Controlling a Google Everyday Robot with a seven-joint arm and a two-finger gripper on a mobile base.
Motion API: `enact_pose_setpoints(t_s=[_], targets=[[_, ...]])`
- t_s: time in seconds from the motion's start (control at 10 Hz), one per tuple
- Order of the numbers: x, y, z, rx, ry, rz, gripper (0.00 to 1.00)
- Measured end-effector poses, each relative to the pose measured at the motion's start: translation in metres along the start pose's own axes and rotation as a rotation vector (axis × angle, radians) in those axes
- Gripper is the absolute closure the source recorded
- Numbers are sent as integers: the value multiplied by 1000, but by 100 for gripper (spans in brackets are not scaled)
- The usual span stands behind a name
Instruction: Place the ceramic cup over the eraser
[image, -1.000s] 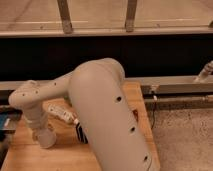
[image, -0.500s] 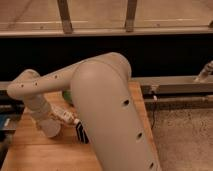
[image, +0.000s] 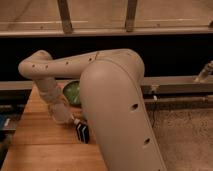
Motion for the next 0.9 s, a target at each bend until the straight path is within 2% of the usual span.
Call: enact_pose_setpoints(t_s=[0.2, 0.5, 0.6, 0.9], targets=[[16, -38, -34, -10, 0, 59, 100], [54, -84, -68, -45, -52, 144, 100], [69, -95, -80, -57, -80, 169, 100], [114, -110, -100, -74, -135, 221, 100]])
